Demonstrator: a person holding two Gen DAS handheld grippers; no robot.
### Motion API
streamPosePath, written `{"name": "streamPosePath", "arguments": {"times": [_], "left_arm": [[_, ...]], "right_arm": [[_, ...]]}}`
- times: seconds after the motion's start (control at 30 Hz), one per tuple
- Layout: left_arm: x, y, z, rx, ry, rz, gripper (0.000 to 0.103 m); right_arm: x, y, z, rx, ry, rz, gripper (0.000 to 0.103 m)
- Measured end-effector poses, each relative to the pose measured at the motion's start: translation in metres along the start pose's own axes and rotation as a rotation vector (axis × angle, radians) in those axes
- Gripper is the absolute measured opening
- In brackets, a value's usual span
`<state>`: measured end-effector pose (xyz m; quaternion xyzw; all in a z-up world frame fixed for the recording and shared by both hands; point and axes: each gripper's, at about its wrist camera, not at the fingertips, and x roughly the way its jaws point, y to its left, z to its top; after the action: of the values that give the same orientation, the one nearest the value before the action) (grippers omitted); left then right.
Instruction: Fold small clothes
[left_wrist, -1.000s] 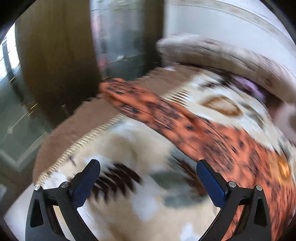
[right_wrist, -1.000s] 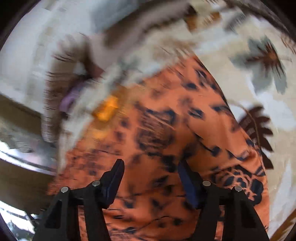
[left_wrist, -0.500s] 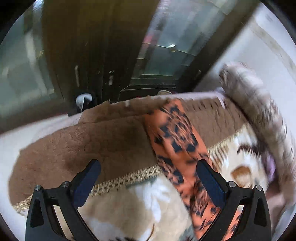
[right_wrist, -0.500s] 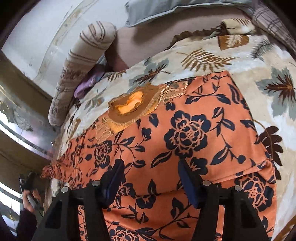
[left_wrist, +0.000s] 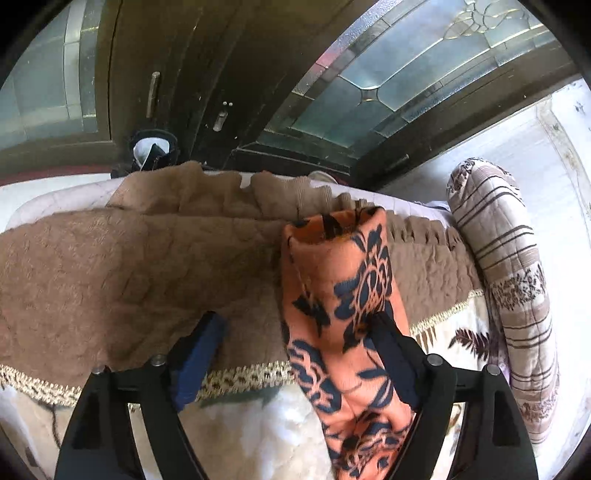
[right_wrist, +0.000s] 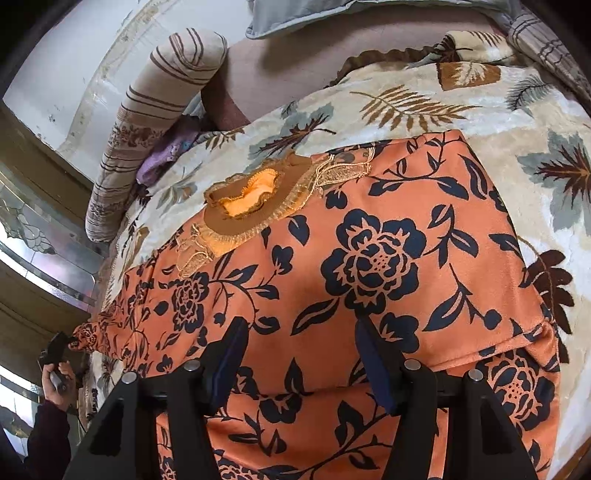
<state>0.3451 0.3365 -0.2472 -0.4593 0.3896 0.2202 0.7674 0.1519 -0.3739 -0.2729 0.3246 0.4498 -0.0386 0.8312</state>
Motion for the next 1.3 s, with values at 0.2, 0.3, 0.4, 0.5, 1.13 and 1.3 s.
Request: {"name": "streamPosePath", "arguments": {"times": [0.2, 0.3, 0.4, 0.5, 1.13, 1.3], "left_arm": [[-0.005, -0.018, -0.004, 0.085, -0.041, -0.048, 0.005], [-0.03, -0.045, -0.011, 0.199, -0.094, -0.087, 0.005], [-0.056, -0.08, -0.02, 0.318, -0.101, -0.112, 0.004], [-0.099, -0.126, -0.041, 0.473, -0.113, -0.176, 0.004], [-0.234, -0.288, -0.393, 1.129, 0.25, -0.576, 0.005], [-0.224, -0.286, -0.474, 1.235, 0.482, -0.602, 0.031]], "right_arm": [[-0.005, -0.004, 0.001, 0.001, -0.038, -0.024, 0.064], [-0.012, -0.007, 0.004, 0.011, -0.063, -0.026, 0.064], [-0.021, -0.011, 0.007, 0.035, -0.089, -0.013, 0.064], [-0.033, -0.015, 0.011, 0.047, -0.121, -0.01, 0.064], [-0.117, -0.094, 0.023, 0.228, -0.31, -0.005, 0.064], [-0.125, -0.108, 0.027, 0.273, -0.304, 0.058, 0.065]]}}
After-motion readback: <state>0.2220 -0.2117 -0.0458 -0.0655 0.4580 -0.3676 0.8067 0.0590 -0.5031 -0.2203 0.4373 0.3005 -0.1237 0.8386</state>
